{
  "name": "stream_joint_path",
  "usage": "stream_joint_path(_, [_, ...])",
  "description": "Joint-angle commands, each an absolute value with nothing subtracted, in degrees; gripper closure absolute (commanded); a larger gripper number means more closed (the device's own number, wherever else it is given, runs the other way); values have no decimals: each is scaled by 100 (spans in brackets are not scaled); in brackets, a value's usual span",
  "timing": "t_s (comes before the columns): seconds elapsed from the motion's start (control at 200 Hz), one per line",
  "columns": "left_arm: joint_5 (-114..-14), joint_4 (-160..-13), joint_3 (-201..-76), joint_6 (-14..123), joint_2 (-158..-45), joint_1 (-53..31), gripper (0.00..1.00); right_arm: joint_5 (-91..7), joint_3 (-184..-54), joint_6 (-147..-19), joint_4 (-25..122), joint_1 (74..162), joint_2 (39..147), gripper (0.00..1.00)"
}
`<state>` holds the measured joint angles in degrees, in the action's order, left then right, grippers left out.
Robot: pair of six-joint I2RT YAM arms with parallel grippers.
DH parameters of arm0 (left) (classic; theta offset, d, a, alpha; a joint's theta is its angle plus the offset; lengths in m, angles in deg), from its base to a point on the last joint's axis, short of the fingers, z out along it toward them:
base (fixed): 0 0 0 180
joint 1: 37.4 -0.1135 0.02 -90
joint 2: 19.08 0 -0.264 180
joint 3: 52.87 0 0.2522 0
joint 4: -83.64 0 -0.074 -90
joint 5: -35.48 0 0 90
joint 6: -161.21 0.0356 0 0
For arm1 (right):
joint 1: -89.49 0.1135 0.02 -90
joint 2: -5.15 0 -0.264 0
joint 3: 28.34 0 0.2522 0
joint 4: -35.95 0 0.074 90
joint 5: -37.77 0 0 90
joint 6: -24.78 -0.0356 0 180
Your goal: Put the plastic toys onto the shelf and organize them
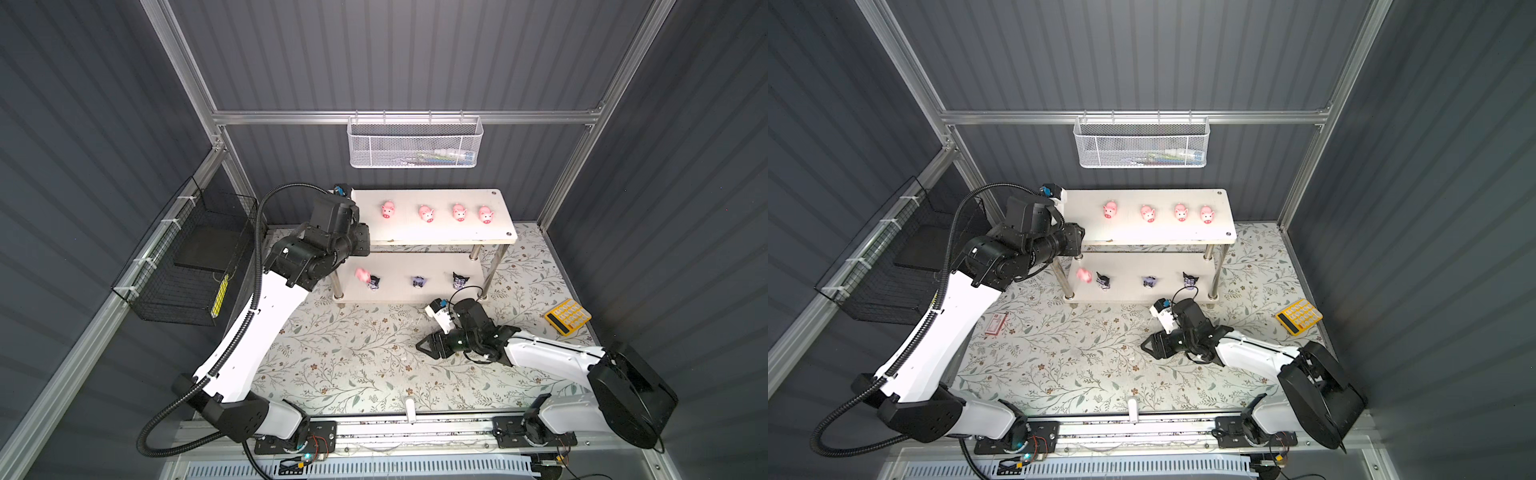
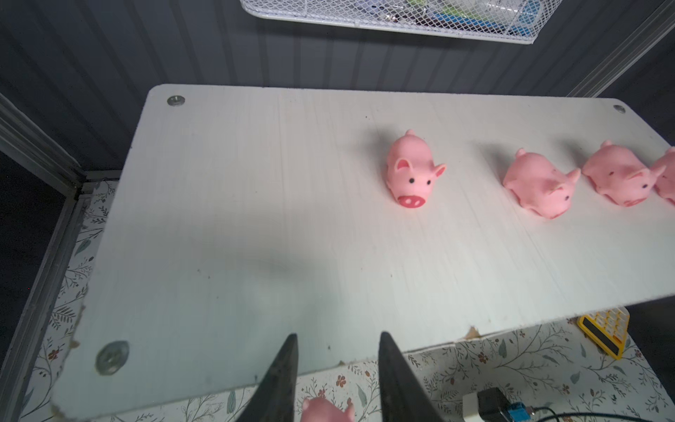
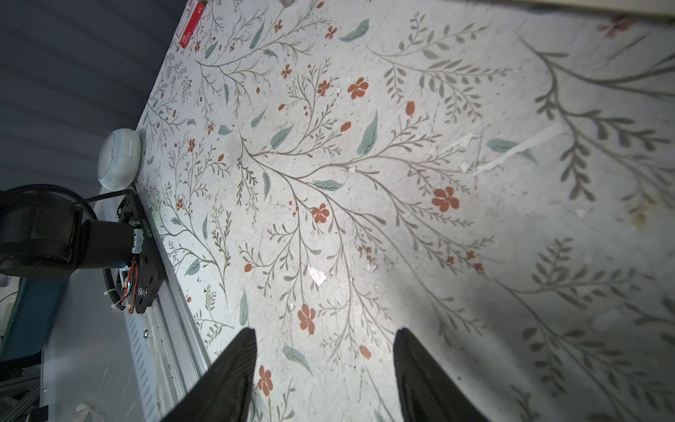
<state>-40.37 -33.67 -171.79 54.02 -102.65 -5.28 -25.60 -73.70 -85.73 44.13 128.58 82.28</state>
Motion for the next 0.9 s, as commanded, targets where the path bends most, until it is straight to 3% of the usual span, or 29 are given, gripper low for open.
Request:
stream_joint_path(0.0, [-4320, -3565, -17496, 5615, -10423, -752, 63, -2683, -7253, -8521, 4476, 12886, 8188, 38])
stream_joint_path(0.13, [-4465, -3526, -17327, 5514, -10503, -893, 64, -2670, -7176, -8577, 4426, 12886, 8226, 38])
stream_joint_path(0.455, [-4165, -3904, -16089, 5268, -9300, -902, 63, -2486, -7288, -8543, 4463, 12887, 8456, 38])
stream_joint_path(0.895, [-3312, -2972, -13600, 3922, -6948, -901, 63, -2298, -7611, -8475, 4491, 12895, 8937, 38])
